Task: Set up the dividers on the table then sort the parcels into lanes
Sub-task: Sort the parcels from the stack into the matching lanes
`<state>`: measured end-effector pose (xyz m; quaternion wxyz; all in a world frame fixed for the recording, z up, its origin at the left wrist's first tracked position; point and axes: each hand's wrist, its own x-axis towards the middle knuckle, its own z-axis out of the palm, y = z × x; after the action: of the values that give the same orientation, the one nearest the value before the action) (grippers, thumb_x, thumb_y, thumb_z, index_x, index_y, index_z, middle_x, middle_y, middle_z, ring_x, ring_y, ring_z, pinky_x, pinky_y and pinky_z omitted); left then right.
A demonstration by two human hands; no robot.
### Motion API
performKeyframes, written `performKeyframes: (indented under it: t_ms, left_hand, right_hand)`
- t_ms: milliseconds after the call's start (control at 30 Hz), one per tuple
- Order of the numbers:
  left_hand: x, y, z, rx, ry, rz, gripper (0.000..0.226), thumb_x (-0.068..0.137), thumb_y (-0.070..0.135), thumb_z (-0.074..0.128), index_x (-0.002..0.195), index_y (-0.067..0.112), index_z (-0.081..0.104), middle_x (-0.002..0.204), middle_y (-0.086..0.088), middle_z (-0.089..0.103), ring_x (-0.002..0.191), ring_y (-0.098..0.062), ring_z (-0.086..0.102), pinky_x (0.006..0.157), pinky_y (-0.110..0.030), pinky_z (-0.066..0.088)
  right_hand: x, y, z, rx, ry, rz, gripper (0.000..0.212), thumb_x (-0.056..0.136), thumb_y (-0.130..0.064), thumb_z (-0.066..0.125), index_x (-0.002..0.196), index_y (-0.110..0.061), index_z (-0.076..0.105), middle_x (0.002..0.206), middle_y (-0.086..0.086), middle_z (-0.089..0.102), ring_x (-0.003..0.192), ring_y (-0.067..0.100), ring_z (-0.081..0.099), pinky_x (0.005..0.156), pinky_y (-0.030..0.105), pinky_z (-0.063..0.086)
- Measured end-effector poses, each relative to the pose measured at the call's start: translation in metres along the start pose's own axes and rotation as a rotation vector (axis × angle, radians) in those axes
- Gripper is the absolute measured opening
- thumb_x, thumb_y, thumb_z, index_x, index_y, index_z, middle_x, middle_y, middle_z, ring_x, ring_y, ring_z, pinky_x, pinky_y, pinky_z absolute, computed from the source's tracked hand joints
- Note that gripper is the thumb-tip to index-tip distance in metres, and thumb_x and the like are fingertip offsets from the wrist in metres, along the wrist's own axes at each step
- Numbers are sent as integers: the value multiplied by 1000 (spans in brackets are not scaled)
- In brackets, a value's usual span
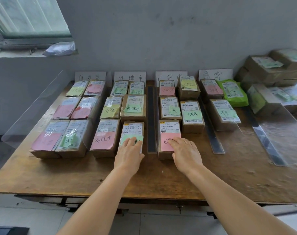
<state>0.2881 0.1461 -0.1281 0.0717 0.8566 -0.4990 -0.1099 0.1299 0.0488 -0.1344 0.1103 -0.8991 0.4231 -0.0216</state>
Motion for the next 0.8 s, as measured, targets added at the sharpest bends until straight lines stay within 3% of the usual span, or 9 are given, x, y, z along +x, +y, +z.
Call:
performKeyframes:
  t_ms: [200, 367, 667, 800]
  left_hand:
    - [1, 5, -11, -36, 9, -23, 59, 96, 37, 54, 148, 22, 31, 155, 1, 28, 144, -20, 22, 113, -36, 27]
    - [-4, 33, -38, -122, 108, -3, 61, 96, 39, 53, 150, 23, 29, 155, 2, 31, 143, -19, 24, 112, -37, 29]
    - [-12, 157, -52, -70, 176, 130, 64, 95, 40, 52, 150, 24, 25, 155, 4, 29, 143, -17, 25, 114, -35, 26]
    - [-17, 221, -43, -42, 140, 163, 61, 95, 43, 49, 149, 26, 27, 154, 5, 30, 142, -17, 26, 113, -37, 26]
  right_hand:
    - [-2, 7, -9, 52, -2, 12, 65, 92, -30, 59, 147, -21, 27, 151, -2, 33, 138, 17, 30, 114, 32, 21]
    - [-14, 28, -34, 92, 69, 4, 69, 90, -35, 61, 148, -24, 23, 153, -4, 29, 142, 14, 24, 116, 31, 17]
    - [-45, 117, -102, 60, 103, 8, 83, 90, -40, 59, 153, -21, 8, 160, -2, 13, 147, 16, 9, 118, 35, 7]
    - [-64, 172, -130, 55, 124, 14, 82, 89, -40, 60, 152, -21, 12, 159, -3, 17, 147, 16, 11, 118, 37, 7]
